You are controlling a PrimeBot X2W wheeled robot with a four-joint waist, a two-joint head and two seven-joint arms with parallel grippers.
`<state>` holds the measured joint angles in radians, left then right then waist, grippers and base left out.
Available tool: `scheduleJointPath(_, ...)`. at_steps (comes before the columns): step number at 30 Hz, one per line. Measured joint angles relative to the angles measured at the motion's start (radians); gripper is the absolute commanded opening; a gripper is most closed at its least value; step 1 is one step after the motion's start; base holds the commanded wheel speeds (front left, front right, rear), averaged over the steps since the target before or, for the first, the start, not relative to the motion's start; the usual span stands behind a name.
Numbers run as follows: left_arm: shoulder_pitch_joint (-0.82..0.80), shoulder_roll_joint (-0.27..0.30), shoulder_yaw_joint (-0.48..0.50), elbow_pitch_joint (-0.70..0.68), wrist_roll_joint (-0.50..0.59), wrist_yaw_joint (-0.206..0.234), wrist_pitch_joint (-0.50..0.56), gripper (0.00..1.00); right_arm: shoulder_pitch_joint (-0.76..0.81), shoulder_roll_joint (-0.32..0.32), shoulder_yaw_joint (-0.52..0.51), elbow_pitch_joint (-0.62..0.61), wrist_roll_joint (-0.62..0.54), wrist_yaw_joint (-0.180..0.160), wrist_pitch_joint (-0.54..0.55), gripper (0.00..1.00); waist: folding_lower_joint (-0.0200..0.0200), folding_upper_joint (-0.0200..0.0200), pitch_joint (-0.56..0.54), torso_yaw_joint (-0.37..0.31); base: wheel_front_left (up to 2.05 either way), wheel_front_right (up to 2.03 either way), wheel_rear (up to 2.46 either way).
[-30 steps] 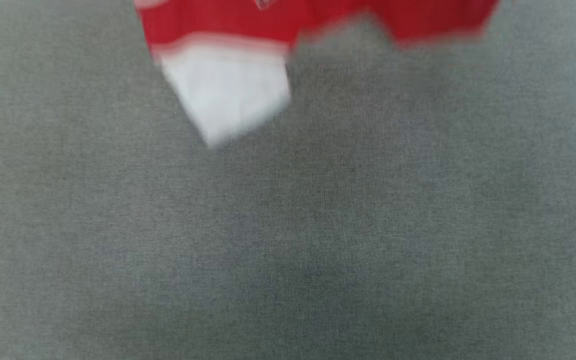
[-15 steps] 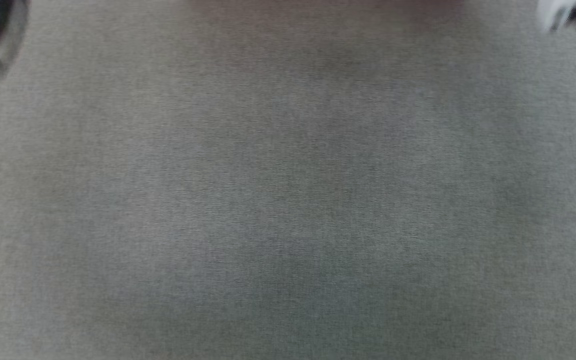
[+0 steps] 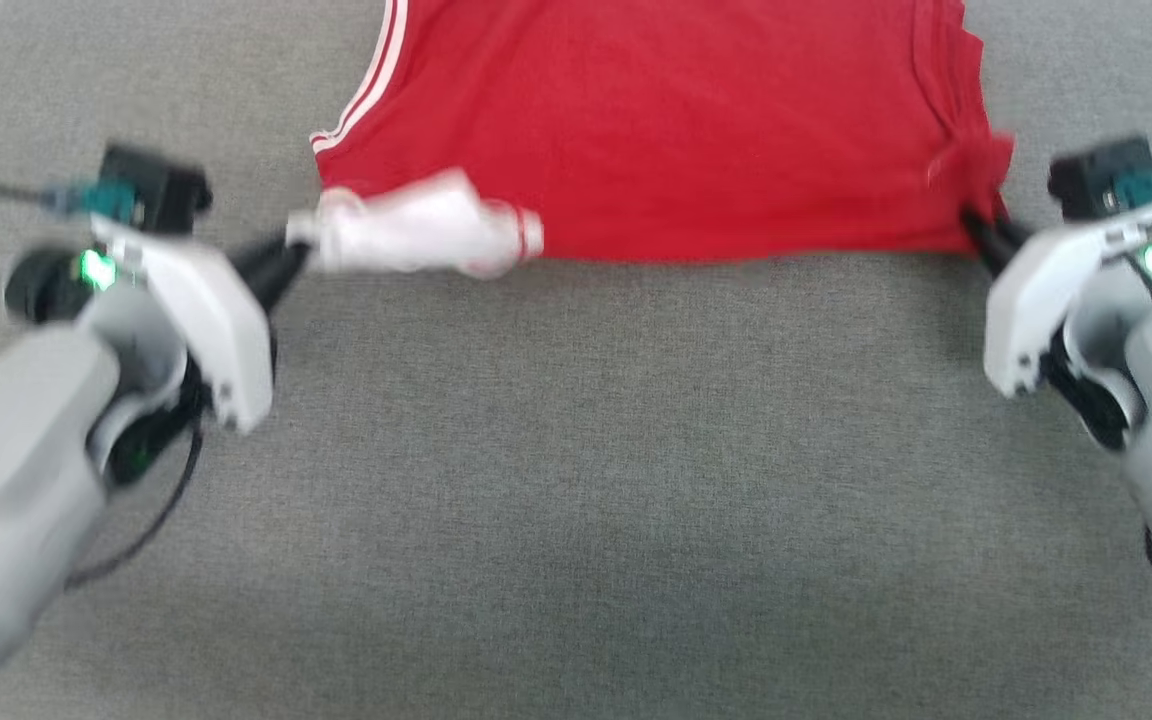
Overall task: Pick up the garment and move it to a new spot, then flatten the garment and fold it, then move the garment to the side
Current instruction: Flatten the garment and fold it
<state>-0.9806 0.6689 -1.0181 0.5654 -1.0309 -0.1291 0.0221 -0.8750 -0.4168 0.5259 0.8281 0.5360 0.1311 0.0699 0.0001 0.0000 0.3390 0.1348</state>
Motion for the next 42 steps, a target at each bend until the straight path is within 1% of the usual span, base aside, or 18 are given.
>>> scheduleJointPath(3,0.085,0.053,-0.003,-0.075,-0.067,0.006,0.050,0.00,0.083,-0.052,0.020,-0.097,0.078,0.000,0.060,0.00,0.0000,0.0000,-0.006,-0.001,0.00,0.00,0.00)
scheduleJointPath(5,0.141,0.086,-0.009,-0.134,-0.095,0.030,0.076,0.00,0.135,-0.082,0.031,-0.167,0.117,0.000,0.099,0.00,-0.0001,0.0000,-0.010,-0.002,0.00,0.00,0.00)
scheduleJointPath(8,0.227,0.129,-0.022,-0.243,-0.138,0.091,0.117,0.00,0.218,-0.128,0.032,-0.268,0.167,0.000,0.152,0.00,0.0000,0.0000,-0.015,-0.002,0.00,0.00,0.00)
scheduleJointPath(13,0.352,0.207,-0.029,-0.447,-0.191,0.219,0.145,0.00,0.348,-0.209,0.004,-0.430,0.206,0.000,0.230,0.00,-0.0001,0.0000,-0.020,0.001,0.00,0.00,0.00)
scheduleJointPath(18,0.458,0.286,-0.041,-0.616,-0.233,0.336,0.164,0.00,0.487,-0.259,-0.050,-0.564,0.235,0.000,0.323,0.00,-0.0001,0.0000,-0.028,0.003,0.00,0.00,0.00)
scheduleJointPath(20,0.499,0.320,-0.042,-0.668,-0.263,0.373,0.164,0.00,0.547,-0.271,-0.078,-0.619,0.244,0.000,0.360,0.00,0.0000,0.0000,-0.031,0.001,0.00,0.00,0.00)
scheduleJointPath(23,0.552,0.358,-0.050,-0.728,-0.282,0.415,0.163,0.00,0.639,-0.282,-0.123,-0.706,0.265,0.000,0.429,0.00,0.0000,0.0000,-0.034,-0.003,0.00,0.00,0.00)
scheduleJointPath(27,0.600,0.396,-0.059,-0.779,-0.304,0.458,0.165,0.00,0.767,-0.293,-0.200,-0.805,0.282,0.000,0.521,0.00,0.0000,0.0000,-0.036,-0.007,0.00,0.00,0.00)
scheduleJointPath(30,0.621,0.416,-0.066,-0.805,-0.318,0.478,0.176,0.00,0.863,-0.288,-0.258,-0.876,0.283,0.001,0.589,0.00,0.0000,0.0000,-0.037,-0.012,0.00,0.00,0.00)
scheduleJointPath(34,0.616,0.447,-0.059,-0.839,-0.313,0.490,0.180,0.00,0.950,-0.237,-0.350,-0.949,0.258,0.001,0.640,0.00,-0.0001,0.0000,-0.041,-0.019,0.00,0.00,0.00)
scheduleJointPath(35,0.591,0.467,-0.044,-0.853,-0.286,0.496,0.180,0.00,0.972,-0.202,-0.388,-0.981,0.237,0.000,0.657,0.00,0.0000,0.0000,-0.042,-0.023,0.00,0.00,0.00)
scheduleJointPath(38,0.520,0.497,-0.016,-0.877,-0.240,0.494,0.191,0.00,0.978,-0.156,-0.436,-1.034,0.213,0.000,0.688,0.00,-0.0001,0.0000,-0.042,-0.029,0.00,0.00,0.00)
scheduleJointPath(40,0.468,0.509,0.005,-0.885,-0.198,0.485,0.199,0.00,0.964,-0.130,-0.456,-1.070,0.197,0.000,0.704,0.00,0.0000,0.0000,-0.038,-0.035,0.00,0.00,0.00)
scheduleJointPath(42,0.409,0.514,0.022,-0.883,-0.160,0.465,0.213,0.00,0.933,-0.110,-0.475,-1.091,0.176,0.000,0.718,0.00,-0.0001,0.0000,-0.031,-0.041,0.00,0.00,0.00)
